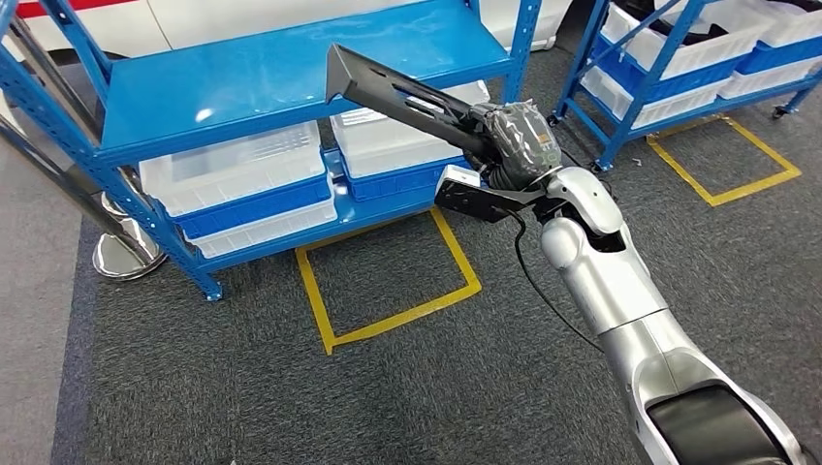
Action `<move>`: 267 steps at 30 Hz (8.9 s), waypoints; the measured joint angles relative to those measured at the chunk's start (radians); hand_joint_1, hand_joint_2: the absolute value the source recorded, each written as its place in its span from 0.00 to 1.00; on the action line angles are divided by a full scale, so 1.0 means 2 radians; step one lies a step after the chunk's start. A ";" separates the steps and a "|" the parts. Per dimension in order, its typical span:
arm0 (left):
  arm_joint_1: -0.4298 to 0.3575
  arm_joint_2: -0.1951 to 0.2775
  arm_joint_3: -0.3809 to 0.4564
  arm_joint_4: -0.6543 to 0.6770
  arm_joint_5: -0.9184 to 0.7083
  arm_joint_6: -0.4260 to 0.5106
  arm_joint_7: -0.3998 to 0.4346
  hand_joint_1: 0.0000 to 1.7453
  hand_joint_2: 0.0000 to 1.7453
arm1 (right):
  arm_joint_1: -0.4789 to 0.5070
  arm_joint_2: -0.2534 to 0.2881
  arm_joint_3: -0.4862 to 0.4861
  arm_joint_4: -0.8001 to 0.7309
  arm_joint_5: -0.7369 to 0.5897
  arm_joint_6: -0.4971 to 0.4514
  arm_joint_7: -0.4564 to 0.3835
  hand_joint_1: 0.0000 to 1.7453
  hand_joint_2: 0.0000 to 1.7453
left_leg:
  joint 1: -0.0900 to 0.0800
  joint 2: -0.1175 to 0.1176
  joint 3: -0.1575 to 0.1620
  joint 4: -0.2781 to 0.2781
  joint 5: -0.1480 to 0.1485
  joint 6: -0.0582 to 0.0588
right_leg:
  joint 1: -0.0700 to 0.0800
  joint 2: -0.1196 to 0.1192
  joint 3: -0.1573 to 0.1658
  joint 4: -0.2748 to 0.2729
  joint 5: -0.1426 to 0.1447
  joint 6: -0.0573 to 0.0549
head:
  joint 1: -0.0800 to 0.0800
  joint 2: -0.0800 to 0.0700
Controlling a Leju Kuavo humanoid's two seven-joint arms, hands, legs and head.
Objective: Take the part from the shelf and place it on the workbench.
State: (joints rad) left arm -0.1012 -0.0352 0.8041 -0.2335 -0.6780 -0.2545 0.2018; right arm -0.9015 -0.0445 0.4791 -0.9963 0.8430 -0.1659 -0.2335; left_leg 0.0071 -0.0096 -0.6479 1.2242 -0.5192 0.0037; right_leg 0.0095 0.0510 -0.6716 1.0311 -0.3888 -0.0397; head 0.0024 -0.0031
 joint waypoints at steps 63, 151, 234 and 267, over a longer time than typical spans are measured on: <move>0.009 0.001 0.031 0.003 0.020 0.001 -0.017 0.00 1.00 | -0.001 0.015 0.025 0.011 0.004 -0.004 0.012 1.00 1.00 | 0.009 -0.016 0.029 -0.067 0.018 -0.008 | -0.004 0.014 0.014 0.009 -0.020 0.005 | 0.002 0.000; 0.022 0.015 0.055 0.003 0.004 -0.012 -0.013 0.00 1.00 | -0.051 0.032 0.054 0.135 0.117 -0.059 0.090 1.00 1.00 | 0.006 0.009 -0.028 0.041 -0.047 -0.010 | -0.005 -0.005 0.012 0.005 -0.016 0.015 | 0.011 0.000; 0.021 0.009 0.122 0.004 0.018 -0.019 -0.004 0.00 0.00 | -0.040 0.009 -0.064 0.290 0.200 -0.128 0.167 0.00 0.00 | 0.005 0.000 0.019 -0.096 0.034 0.001 | -0.006 -0.005 0.010 0.006 -0.014 0.013 | 0.018 0.000; 0.020 -0.002 0.128 0.004 -0.037 -0.002 -0.031 0.00 0.00 | 0.031 0.052 0.026 0.061 0.251 -0.186 0.117 0.00 0.00 | 0.012 -0.026 0.015 -0.106 0.050 -0.010 | -0.012 -0.010 0.032 0.006 -0.038 0.019 | 0.017 0.000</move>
State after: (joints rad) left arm -0.0621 -0.0384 1.0601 -0.2255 -0.7511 -0.2586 0.1402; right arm -0.8402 0.0586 0.5318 -0.8746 1.3455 -0.5385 0.0000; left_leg 0.0312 -0.0625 -0.6189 1.0127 -0.4198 -0.0153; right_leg -0.0151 0.0305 -0.6071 1.0431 -0.4644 -0.0023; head 0.0371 -0.0031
